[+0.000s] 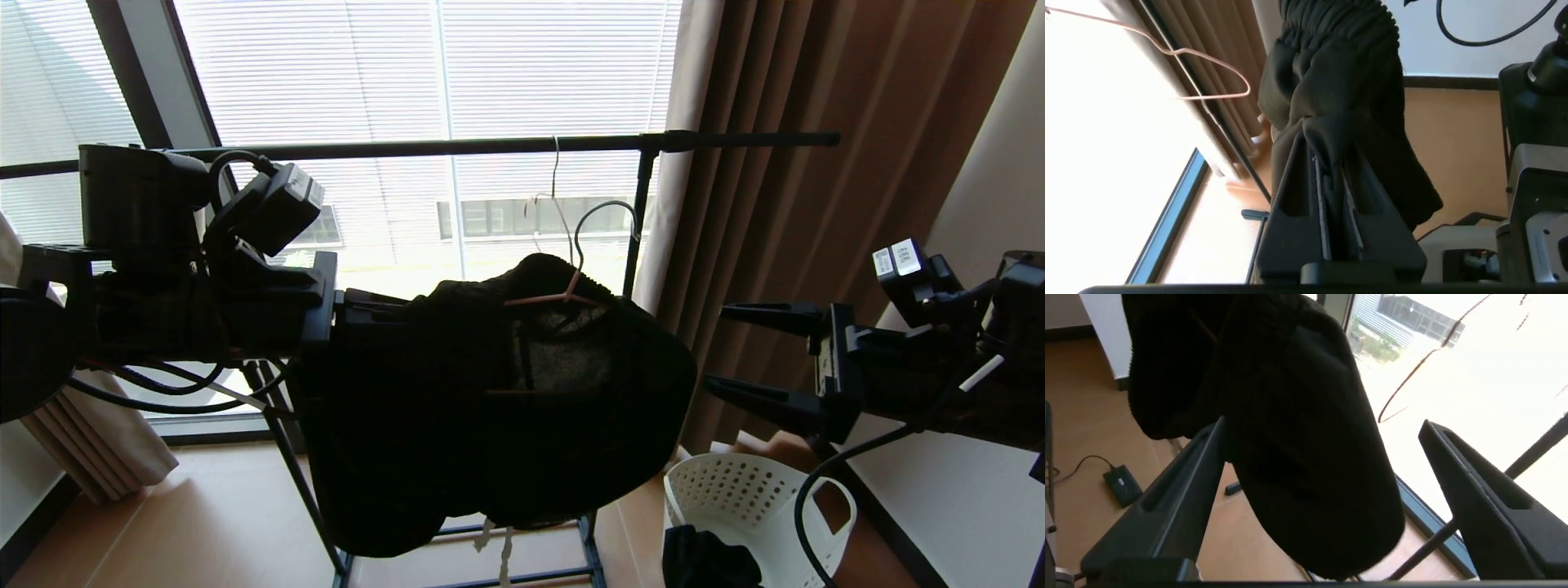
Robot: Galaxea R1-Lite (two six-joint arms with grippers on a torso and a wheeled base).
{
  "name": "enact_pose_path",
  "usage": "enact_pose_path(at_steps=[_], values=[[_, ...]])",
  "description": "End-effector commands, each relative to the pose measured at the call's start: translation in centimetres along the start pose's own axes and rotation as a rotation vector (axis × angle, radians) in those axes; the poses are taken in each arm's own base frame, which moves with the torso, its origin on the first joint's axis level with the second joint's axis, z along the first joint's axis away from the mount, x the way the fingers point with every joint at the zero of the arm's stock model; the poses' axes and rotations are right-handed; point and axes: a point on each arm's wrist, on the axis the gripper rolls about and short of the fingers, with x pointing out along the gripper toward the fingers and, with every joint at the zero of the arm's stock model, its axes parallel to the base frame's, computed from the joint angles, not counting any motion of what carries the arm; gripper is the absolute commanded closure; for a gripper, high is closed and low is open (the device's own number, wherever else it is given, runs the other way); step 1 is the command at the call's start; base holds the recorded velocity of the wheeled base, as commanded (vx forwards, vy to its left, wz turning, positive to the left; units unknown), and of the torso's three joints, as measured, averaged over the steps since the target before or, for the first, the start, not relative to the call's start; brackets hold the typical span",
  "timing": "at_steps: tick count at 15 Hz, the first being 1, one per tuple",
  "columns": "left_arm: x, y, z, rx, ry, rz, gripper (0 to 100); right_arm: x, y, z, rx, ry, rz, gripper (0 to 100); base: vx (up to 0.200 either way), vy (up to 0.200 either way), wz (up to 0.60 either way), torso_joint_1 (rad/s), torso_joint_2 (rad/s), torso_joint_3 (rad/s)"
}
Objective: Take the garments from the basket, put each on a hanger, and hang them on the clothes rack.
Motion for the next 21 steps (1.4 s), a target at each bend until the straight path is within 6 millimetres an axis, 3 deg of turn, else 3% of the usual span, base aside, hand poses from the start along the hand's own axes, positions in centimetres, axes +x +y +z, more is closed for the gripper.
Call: enact_pose_path(at_steps=[1, 11, 17, 21], values=[[-0.4, 0.0, 0.0, -0.003, -0.001, 0.012, 100, -0.2, -0.2, -0.4, 0.010, 0.009, -0.010, 0, 0.000, 0.000, 0.00, 0.000, 0.00, 0.000], [-1.3, 0.6, 0.2, -0.066, -0.048, 0.018, 100, -0.1, -2.5, -3.6, 0.095, 0.083, -0.054, 0, 0.000, 0.000, 0.00, 0.000, 0.00, 0.000], [-1.5, 1.0, 0.7, -0.112, -0.094, 0.022, 100, -1.5, -2.1, -4.9, 0.099, 0.097, -0.025, 0, 0.000, 0.000, 0.00, 0.000, 0.00, 0.000], [-1.6, 1.0, 0.9, -0.112, -0.106, 0.026, 100, -0.9, -2.3, -6.9, 0.081, 0.142, 0.001, 0, 0.000, 0.000, 0.00, 0.000, 0.00, 0.000]])
